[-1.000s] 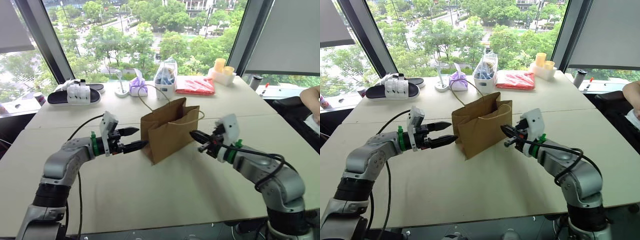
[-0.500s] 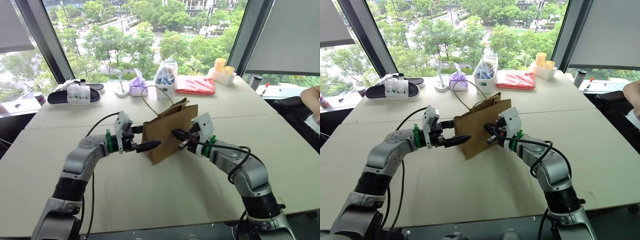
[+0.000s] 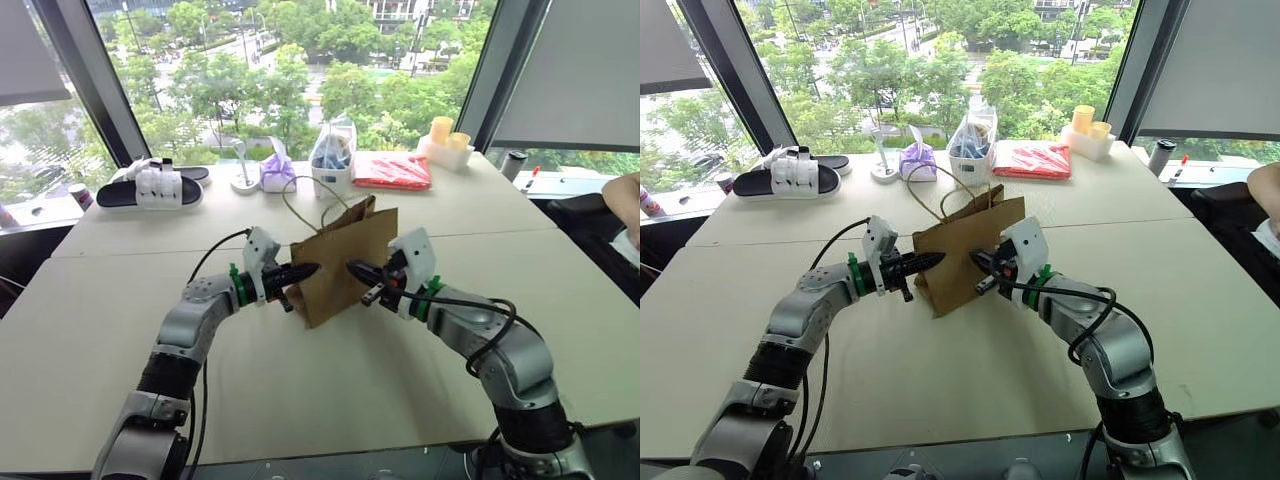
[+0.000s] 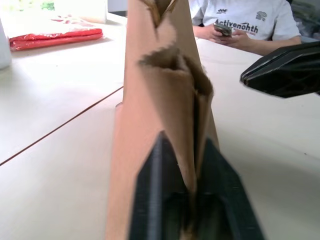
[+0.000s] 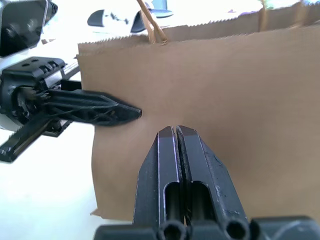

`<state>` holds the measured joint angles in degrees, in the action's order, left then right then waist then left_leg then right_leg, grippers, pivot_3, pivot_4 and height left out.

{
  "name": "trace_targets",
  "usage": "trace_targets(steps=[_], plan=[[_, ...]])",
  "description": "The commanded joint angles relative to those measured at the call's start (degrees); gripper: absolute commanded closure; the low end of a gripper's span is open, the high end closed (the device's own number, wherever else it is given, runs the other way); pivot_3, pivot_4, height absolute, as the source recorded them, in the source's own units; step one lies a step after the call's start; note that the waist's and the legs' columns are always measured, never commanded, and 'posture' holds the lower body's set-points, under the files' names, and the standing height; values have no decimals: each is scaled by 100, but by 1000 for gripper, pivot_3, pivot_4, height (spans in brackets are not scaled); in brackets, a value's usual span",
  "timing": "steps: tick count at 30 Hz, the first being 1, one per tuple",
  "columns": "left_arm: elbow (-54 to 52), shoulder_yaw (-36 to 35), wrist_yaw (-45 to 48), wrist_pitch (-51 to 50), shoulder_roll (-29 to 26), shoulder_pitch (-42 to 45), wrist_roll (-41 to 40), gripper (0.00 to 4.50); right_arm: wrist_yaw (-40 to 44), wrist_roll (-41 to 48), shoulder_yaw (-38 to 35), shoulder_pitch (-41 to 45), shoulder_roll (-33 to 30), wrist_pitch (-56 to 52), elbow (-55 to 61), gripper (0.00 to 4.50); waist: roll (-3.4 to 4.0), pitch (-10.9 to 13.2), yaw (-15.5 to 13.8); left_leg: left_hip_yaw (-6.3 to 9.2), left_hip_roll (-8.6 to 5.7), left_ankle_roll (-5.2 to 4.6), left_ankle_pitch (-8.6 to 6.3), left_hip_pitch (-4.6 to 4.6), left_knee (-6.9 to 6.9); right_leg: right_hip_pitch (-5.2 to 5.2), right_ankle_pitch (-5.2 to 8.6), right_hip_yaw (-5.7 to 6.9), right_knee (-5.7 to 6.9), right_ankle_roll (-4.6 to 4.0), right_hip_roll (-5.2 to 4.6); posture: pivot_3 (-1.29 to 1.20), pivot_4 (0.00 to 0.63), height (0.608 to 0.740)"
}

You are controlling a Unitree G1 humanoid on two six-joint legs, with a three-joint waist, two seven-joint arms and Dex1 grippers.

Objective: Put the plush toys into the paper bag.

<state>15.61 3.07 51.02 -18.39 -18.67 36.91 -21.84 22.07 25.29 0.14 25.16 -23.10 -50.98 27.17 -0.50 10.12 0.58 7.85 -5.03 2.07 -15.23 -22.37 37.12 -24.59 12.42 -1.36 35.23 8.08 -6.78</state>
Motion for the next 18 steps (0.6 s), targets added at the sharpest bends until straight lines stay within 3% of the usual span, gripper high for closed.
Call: trace_targets(steps=[1,6,9,14,18], plan=[[244,-93,178,184,-11,290,17,4471,29,442,-826,-169,-356,-391,792,4500,0,0,-14,0,0,0,0,0,0,0,0,0,0,0,0,0,150,740],[1257,-201,1349,154,-58,1085,-323,4471,284,1338,-2429,-767,-1072,-1061,1290,4500,-1,1,-50,-3,-2,-3,-1,-2,5,6,0,4,-4,0,0,0,150,740],[1928,-180,2604,-208,-138,1717,-594,4471,441,1699,-3371,-1183,-1509,-1295,1306,4500,-3,2,-77,-6,-1,-6,-2,-3,5,7,0,6,-3,1,0,0,150,740],[3069,-19,3796,-132,-153,2436,-362,4471,479,2007,-4024,-1590,-1928,-1356,1392,4500,-3,1,-28,-12,1,-12,-5,2,5,10,1,5,-1,2,0,0,150,740],[3628,228,4139,200,-109,2679,-98,4471,360,2208,-4215,-1725,-2074,-1381,1473,4500,-3,2,34,-13,1,-12,-6,3,5,10,1,5,1,3,0,0,150,740]])
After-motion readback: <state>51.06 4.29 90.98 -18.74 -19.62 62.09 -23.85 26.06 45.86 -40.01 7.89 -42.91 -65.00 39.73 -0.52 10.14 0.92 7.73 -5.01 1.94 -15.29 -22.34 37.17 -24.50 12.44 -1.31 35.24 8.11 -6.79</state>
